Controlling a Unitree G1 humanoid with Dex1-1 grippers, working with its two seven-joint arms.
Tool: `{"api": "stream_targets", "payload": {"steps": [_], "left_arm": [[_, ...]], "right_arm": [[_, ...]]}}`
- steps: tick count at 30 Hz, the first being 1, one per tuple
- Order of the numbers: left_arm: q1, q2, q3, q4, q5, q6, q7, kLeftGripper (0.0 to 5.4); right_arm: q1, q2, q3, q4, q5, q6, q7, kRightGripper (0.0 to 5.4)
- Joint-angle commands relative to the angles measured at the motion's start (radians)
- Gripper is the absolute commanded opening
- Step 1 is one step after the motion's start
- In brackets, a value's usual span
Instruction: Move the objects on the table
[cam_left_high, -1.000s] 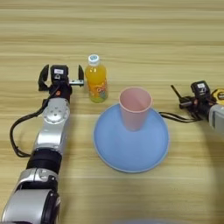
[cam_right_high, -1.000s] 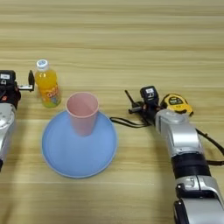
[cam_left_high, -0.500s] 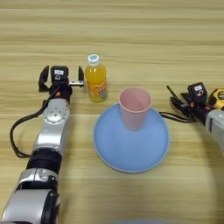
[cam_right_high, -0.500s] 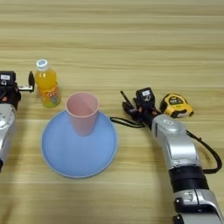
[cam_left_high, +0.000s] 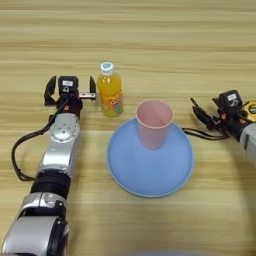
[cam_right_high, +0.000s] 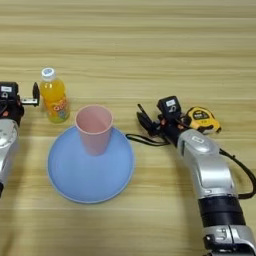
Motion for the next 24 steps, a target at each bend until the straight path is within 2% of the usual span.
{"api": "stream_targets", "payload": {"steps": [1,7,11,16,24], "left_arm": [[-0.012,0.002,-0.003,0.006,0.010,0.003,0.004,5.40],[-0.013,0.002,-0.004,0.009,0.011,0.002,0.005,5.40],[-0.013,0.002,-0.004,0.010,0.012,0.002,0.006,5.40],[-0.014,0.001,-0.005,0.009,0.012,0.002,0.007,5.40],[-0.014,0.001,-0.005,0.010,0.012,0.002,0.007,5.40]], "right_arm": [[0.060,-0.061,0.015,-0.129,0.016,0.020,0.057,4.36],[0.131,-0.135,0.021,-0.248,0.052,0.049,0.146,4.96],[0.155,-0.160,0.040,-0.283,0.085,0.059,0.203,5.36],[0.169,-0.171,0.071,-0.303,0.116,0.047,0.261,5.36],[0.164,-0.152,0.128,-0.283,0.104,-0.018,0.288,5.36]]}}
